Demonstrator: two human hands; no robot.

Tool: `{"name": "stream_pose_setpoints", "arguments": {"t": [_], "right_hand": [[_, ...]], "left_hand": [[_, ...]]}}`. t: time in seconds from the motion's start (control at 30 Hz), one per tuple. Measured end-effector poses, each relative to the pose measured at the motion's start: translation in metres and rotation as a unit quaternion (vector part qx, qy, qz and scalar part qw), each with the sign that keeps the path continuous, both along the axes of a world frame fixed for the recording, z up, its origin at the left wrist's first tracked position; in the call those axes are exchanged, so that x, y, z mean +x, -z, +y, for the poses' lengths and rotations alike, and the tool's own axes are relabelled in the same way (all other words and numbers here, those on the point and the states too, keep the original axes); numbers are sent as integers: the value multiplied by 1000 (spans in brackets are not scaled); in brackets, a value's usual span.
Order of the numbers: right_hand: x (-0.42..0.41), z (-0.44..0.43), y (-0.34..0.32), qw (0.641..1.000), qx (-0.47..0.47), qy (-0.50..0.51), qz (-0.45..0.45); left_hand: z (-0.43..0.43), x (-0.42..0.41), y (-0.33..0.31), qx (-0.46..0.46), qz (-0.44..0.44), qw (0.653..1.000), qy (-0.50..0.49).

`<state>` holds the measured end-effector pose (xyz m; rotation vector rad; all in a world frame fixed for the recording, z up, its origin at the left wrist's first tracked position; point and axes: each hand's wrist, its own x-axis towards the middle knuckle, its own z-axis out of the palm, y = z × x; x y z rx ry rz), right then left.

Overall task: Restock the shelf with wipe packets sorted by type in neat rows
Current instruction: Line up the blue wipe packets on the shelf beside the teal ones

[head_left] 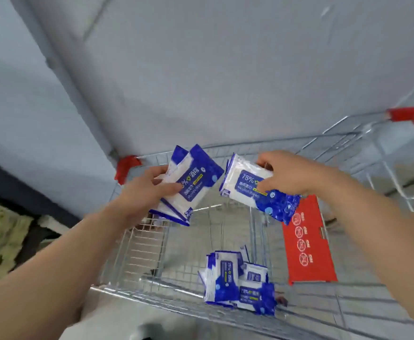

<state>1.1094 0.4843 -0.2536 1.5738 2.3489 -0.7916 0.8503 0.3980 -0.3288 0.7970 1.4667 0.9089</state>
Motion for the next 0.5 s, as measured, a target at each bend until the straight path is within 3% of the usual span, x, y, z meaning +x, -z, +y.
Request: {"name": "stream_pose_setpoints", "arguments": {"t": [0.2,0.5], "right_hand": [[-86,-14,-143,988,105,-40,104],[-258,-126,-304,937,210,-105,257]], "left_hand": [[-47,-69,-140,118,26,989,-80],[-196,-212,-307,257,109,934,-224]]}}
